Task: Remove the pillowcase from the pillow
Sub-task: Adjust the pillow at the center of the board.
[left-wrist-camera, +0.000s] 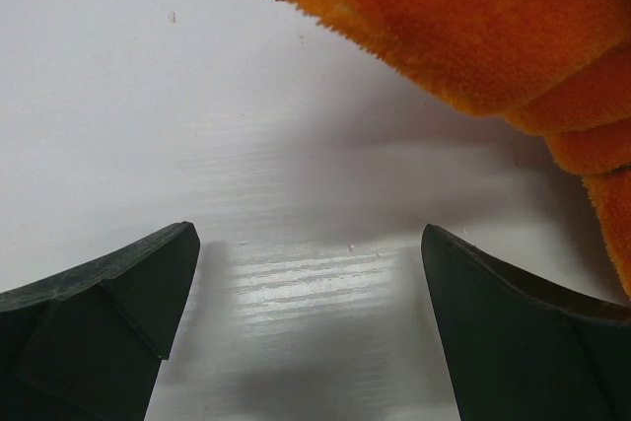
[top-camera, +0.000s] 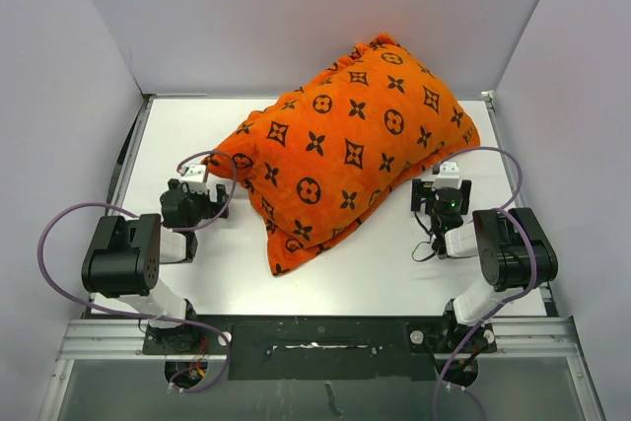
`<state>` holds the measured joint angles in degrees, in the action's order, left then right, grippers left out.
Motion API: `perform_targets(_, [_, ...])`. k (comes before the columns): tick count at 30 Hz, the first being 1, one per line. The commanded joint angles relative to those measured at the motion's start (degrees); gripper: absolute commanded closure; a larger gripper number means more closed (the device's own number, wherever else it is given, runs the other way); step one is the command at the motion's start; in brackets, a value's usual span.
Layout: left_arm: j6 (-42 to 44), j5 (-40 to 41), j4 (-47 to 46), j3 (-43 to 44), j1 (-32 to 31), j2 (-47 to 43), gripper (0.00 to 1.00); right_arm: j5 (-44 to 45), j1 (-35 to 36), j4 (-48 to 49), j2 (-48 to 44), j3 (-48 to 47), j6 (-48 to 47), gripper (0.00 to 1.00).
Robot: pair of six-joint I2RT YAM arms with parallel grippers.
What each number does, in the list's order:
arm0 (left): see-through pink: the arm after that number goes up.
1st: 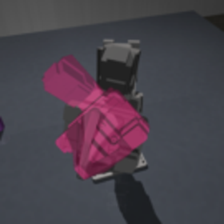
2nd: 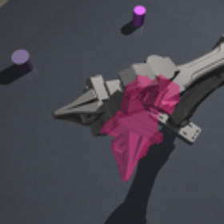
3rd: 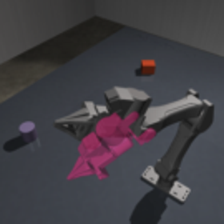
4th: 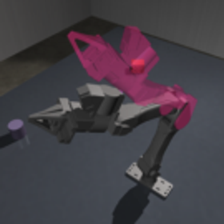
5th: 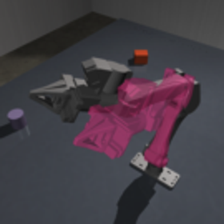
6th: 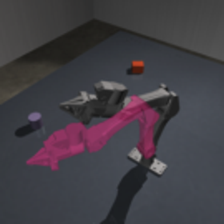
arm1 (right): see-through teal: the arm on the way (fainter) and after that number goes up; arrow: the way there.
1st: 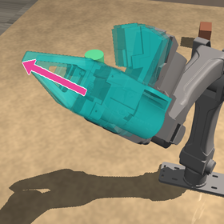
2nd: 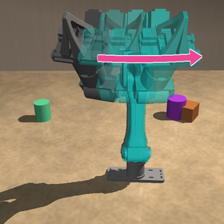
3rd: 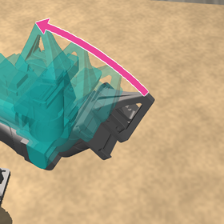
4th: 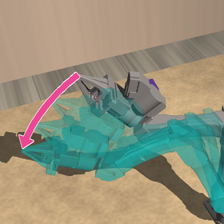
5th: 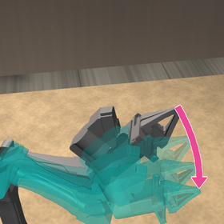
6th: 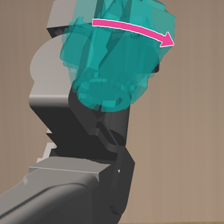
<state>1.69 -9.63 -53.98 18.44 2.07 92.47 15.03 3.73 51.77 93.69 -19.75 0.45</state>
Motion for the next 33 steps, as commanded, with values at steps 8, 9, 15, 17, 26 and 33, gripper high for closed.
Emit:
perform_targets(8, [0.2, -3.4, -3.1, 1.1, 0.5, -0.6, 0.02, 0.6, -0.1, 3.8, -0.9, -0.6, 0.2, 0.02])
perform_targets(9, [0.2, -4.7, -2.8, 1.4, 0.8, -1.0, 0.02, 0.5, -0.1, 4.2, -1.1, -0.2, 0.1, 0.02])
perform_targets(15, [3.5, -12.4, 32.7, 18.6, 2.6, -11.7, 0.02, 8.3, 3.0, 1.8, -10.4, 2.0, -1.0, 0.02])
perform_targets(17, [7.3, -17.2, 44.3, 25.3, 2.6, -14.2, 0.02, 10.3, 2.2, -11.2, -17.7, -2.3, 2.8, 0.02])
perform_targets(26, [22.9, -33.9, 87.1, 43.4, -4.8, -15.1, 0.02, -13.2, -22.2, -46.8, -25.9, -21.7, 31.1, 0.02])
perform_targets(33, [23.7, -32.0, 87.0, 35.1, -19.6, -19.2, 0.02, -7.4, -22.5, -48.9, -23.4, -25.3, 28.0, 0.02])
